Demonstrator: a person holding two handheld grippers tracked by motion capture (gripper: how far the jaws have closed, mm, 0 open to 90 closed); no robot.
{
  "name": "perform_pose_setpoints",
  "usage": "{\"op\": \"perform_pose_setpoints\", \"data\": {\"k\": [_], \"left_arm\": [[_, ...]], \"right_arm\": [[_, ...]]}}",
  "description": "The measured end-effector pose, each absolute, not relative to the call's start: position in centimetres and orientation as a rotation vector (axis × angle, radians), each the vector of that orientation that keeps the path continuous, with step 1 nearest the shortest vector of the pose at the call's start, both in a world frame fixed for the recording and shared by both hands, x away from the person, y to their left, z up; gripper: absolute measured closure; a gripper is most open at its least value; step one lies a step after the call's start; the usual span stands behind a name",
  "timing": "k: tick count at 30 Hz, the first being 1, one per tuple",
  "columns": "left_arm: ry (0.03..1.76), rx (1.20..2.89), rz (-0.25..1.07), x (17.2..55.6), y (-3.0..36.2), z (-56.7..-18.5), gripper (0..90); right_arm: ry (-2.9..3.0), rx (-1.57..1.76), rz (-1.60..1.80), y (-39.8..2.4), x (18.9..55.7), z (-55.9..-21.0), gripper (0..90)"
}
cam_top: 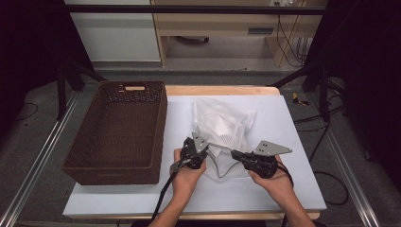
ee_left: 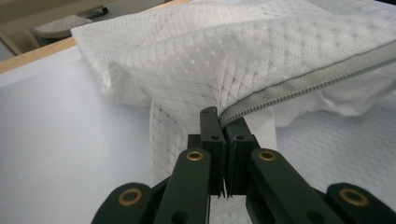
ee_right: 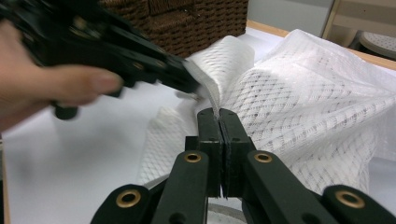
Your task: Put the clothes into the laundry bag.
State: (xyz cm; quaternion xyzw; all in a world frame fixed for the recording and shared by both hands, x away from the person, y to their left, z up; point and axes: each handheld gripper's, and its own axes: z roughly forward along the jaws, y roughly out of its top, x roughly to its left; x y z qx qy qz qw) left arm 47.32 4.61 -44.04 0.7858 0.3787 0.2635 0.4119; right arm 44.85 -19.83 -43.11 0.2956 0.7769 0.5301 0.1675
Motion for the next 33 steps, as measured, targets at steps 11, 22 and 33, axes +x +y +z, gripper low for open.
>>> {"op": "perform_pose_setpoints", "data": {"k": [11, 22, 33], "left_arm": [[0.959, 1.964, 0.547, 43.8, 7.0, -42.6, 87.9], [0.922, 1.961, 0.513, 42.0, 7.3, -42.9, 88.7], [0.946, 2.005, 0.489, 40.8, 7.9, -45.6, 88.8]], "right_arm": [[2.233, 0.779, 1.428, -19.5, 44.3, -42.4, 89.5], [2.264, 0.726, 1.37, -19.8, 42.4, -41.6, 89.2], [2.364, 0.685, 1.249, -18.8, 41.5, -44.5, 88.5]]}}
